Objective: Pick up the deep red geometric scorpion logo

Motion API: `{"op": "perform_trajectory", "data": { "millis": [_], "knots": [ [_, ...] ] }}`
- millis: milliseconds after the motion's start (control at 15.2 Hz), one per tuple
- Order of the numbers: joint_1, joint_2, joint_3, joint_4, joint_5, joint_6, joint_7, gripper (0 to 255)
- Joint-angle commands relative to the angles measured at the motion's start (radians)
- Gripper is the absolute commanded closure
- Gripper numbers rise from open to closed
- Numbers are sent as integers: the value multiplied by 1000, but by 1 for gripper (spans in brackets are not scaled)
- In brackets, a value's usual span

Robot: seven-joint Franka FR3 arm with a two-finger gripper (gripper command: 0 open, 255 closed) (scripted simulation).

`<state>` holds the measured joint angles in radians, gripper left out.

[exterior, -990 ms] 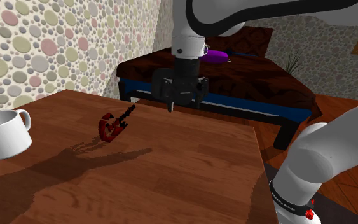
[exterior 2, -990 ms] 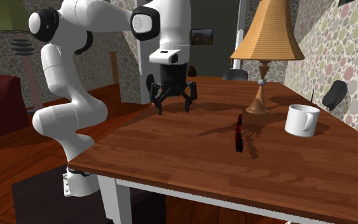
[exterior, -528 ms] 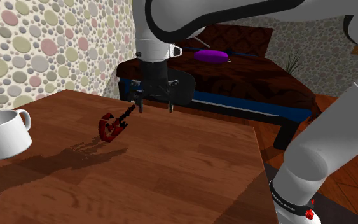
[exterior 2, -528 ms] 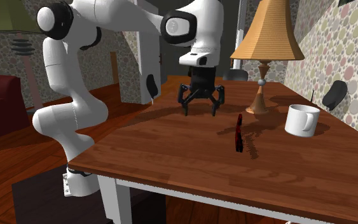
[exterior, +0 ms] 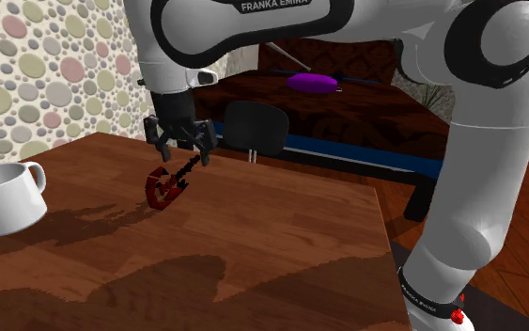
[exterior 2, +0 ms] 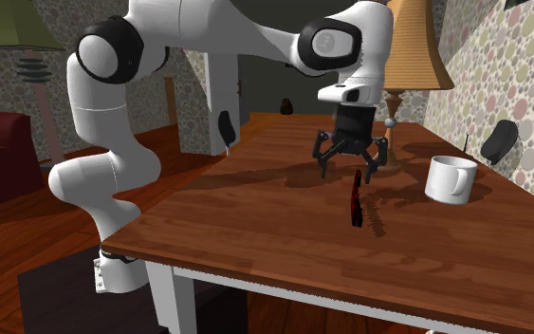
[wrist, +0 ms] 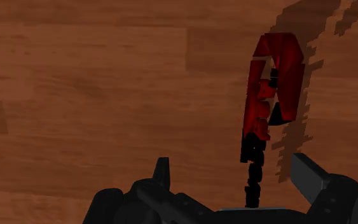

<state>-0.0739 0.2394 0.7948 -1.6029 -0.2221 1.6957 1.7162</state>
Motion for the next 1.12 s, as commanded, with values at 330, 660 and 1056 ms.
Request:
{"op": "perform_trajectory", "data": {
  "millis": [330, 660, 1056],
  "knots": [
    [74, 136, -34, 97, -101, -7, 123, 0],
    [69, 140, -37, 54, -106, 39, 130, 0],
    [71, 143, -38, 57, -108, 38, 130, 255]
  ]
}}
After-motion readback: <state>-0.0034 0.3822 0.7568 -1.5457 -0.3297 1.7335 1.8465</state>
